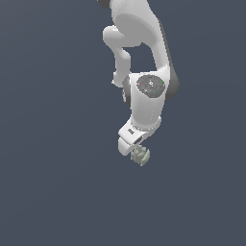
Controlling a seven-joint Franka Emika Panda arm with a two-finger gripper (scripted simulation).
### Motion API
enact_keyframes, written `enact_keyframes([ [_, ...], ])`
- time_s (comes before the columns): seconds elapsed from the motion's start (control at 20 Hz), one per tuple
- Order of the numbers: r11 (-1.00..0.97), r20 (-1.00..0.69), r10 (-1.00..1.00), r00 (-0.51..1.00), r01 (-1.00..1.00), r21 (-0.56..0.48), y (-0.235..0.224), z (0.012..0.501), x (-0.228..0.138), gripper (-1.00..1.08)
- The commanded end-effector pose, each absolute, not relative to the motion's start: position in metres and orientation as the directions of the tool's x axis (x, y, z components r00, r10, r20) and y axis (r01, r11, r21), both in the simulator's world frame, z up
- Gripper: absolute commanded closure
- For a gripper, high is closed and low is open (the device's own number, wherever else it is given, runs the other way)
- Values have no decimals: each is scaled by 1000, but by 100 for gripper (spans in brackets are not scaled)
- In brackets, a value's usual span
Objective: Pick up the object and move it to a goal position.
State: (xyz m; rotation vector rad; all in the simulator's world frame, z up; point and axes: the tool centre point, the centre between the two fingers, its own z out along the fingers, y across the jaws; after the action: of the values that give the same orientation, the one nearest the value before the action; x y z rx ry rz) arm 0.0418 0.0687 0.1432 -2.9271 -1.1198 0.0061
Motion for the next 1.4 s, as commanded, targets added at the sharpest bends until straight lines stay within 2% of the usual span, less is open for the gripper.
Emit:
enact_keyframes([
  [0.0, -696, -1, 718, 696, 718, -6, 71, 141, 45, -92],
  [0.6, -551, 0, 835, 551, 835, 0, 78, 135, 55, -92],
  [1.0, -545, 0, 839, 545, 839, 0, 79, 131, 55, -92],
  [1.35, -541, 0, 841, 541, 841, 0, 79, 98, 54, -92],
])
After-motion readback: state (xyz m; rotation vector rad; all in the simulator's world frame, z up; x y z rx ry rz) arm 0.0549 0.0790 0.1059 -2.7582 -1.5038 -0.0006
